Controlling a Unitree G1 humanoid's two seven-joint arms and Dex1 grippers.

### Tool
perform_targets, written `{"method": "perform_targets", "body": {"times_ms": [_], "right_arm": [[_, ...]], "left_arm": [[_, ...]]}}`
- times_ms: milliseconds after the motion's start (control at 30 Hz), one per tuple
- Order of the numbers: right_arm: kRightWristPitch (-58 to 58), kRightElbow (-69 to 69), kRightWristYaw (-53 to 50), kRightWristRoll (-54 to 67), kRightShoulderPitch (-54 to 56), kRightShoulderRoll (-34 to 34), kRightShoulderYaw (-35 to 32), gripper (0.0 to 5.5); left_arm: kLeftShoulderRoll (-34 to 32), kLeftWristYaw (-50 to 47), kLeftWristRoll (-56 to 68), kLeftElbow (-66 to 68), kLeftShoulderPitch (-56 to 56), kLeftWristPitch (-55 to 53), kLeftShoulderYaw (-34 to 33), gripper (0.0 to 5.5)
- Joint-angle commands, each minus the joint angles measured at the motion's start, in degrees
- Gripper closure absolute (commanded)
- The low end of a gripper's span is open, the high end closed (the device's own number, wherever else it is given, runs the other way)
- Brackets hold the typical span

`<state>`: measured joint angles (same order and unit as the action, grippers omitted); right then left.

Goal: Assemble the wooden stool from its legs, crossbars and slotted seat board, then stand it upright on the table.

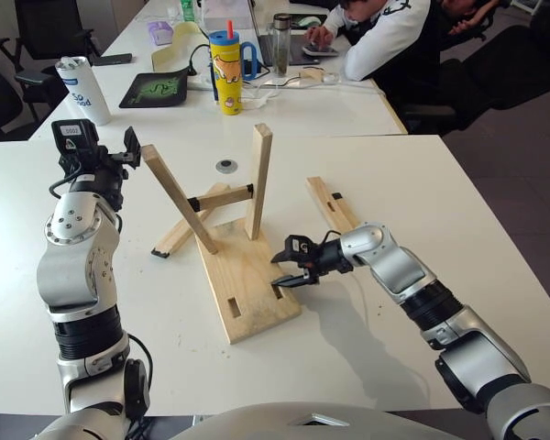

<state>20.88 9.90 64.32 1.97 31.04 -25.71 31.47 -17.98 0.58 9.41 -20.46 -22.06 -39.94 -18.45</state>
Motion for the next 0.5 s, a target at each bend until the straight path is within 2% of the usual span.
{"method": "perform_targets", "body": {"times_ms": [33,233,500], "right_arm": [[6.02,3.54,-1.87,-4.84,-2.98,-0.82,3.57,2.94],[6.85,11.6,-6.84,-6.99,-0.91,0.25,2.73,2.94],[4.76,27.29,-19.11,-6.86,2.15,3.11,-3.44,2.94]], "left_arm": [[0.0,-0.15,0.17,-0.02,-0.45,-0.24,0.06,1.53],[0.32,-0.64,0.2,-0.84,0.09,-0.58,-0.2,1.53],[0.67,-0.89,0.09,-0.85,0.8,-0.31,-0.4,1.53]]}}
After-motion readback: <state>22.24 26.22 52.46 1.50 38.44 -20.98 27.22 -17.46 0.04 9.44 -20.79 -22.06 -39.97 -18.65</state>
